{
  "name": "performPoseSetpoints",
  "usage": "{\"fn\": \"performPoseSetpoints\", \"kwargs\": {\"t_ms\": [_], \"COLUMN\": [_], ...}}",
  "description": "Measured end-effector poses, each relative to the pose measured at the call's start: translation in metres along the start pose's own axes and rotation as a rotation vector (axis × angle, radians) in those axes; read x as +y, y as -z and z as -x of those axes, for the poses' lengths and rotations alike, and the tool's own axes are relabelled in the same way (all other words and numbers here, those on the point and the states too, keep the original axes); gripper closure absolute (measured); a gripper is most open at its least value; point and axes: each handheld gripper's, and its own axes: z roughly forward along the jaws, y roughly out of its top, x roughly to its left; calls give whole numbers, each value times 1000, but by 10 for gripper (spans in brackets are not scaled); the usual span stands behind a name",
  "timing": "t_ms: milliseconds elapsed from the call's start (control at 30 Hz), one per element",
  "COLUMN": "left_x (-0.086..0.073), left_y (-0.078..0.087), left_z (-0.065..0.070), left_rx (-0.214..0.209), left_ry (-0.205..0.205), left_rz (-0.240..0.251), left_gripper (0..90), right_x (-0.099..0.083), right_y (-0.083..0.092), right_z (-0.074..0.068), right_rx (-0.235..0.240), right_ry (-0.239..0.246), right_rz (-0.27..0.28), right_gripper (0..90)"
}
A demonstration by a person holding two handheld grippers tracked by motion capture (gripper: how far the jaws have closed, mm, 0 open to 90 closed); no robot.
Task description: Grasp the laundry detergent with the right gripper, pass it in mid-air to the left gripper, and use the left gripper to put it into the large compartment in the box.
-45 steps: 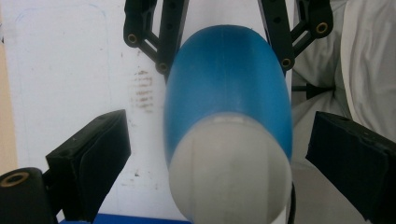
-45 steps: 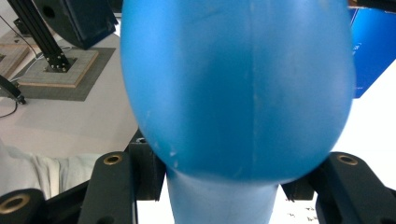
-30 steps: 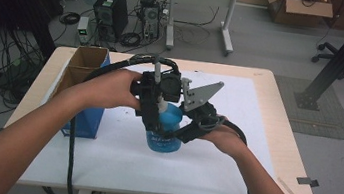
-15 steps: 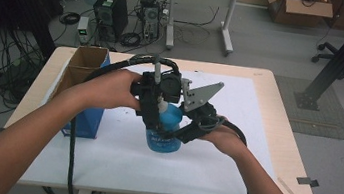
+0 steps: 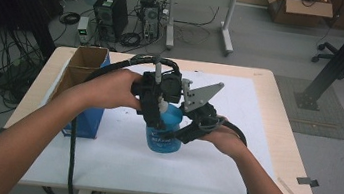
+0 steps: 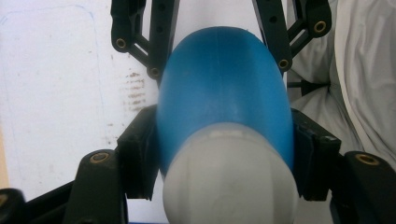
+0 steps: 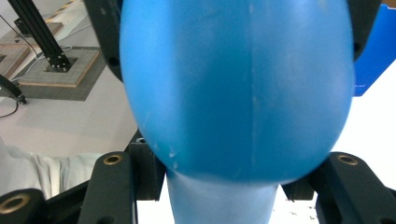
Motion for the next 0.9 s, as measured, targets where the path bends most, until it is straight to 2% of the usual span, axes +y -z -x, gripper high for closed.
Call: {"fn": "performPoseSetpoints", "kwargs": {"t_ms": [633,733,767,800,833,900], "left_x": [3,4,4,5,5,4], "left_y": [-1,-1,-1,-1,-2,-1], "left_z": [4,2,2,2,2,1], "left_rx": [26,18,21,27,31,36], "left_ry": [-13,-11,-7,-5,-4,2], "left_rz": [-32,-34,-35,-44,-53,-62], "left_gripper": [382,382,383,382,382,382], "right_x": [0,0,0,-1,-2,-5], "right_y": [-1,-2,-2,-2,-2,1], "right_z": [-1,-1,-1,-1,0,2], "right_rx": [-6,-5,-10,-14,-19,-13], "right_ry": [-4,-1,-4,-15,-34,-54], "right_rz": [-14,-15,-11,2,7,-2], "right_gripper": [435,426,395,295,245,214]}}
